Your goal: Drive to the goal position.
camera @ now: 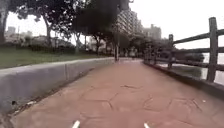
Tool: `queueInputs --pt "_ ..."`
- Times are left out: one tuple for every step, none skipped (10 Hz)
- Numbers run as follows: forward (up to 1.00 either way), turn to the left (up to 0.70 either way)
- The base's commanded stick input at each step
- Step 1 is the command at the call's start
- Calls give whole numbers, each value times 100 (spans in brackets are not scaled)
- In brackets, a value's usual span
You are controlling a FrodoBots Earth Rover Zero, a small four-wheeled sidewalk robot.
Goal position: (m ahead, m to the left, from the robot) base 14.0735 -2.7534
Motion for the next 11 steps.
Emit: queueInputs --pt "70 0" --pt "70 0" --pt "70 0" --pt "70 0" --pt "70 0" --pt "70 0" --pt "70 0" --pt "70 0" --pt "70 0" --pt "70 0" --pt "70 0"
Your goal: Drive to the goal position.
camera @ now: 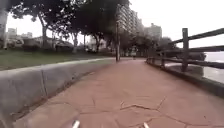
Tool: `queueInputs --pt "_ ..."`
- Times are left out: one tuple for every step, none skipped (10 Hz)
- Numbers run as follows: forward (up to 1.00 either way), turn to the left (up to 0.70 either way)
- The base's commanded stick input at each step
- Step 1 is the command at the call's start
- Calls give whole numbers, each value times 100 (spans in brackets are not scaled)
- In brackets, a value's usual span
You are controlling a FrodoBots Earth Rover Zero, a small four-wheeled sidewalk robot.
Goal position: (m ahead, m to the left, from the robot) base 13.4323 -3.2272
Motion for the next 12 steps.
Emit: queueInputs --pt "70 0" --pt "70 0" --pt "70 0" --pt "70 0" --pt "70 0" --pt "70 0" --pt "70 0" --pt "70 0" --pt "70 0" --pt "70 0" --pt "70 0" --pt "70 0"
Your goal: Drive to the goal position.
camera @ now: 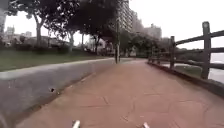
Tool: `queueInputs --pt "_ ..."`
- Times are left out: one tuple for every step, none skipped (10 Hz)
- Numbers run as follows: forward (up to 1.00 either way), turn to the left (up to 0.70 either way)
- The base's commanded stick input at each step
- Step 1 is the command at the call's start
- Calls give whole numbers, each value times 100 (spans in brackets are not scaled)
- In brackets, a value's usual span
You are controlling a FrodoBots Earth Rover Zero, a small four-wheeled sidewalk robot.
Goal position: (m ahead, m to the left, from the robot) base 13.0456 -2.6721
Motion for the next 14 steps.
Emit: queueInputs --pt "70 0" --pt "70 0" --pt "70 -1" --pt "70 -7" --pt "70 -19" --pt "70 -31" --pt "70 -31" --pt "70 -32" --pt "70 -32" --pt "70 -32" --pt "70 -32" --pt "70 -32" --pt "70 -32" --pt "70 -17"
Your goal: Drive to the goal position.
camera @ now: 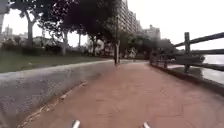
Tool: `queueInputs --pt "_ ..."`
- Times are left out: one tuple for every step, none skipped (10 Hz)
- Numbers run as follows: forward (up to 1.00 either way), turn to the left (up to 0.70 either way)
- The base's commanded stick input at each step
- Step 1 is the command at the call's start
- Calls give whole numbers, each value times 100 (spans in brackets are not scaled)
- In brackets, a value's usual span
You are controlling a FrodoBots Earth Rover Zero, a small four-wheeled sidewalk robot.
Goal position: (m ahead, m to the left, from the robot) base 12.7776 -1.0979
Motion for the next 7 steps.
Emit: queueInputs --pt "70 -1" --pt "70 0" --pt "70 0" --pt "70 0" --pt "70 0" --pt "70 0" --pt "70 0"
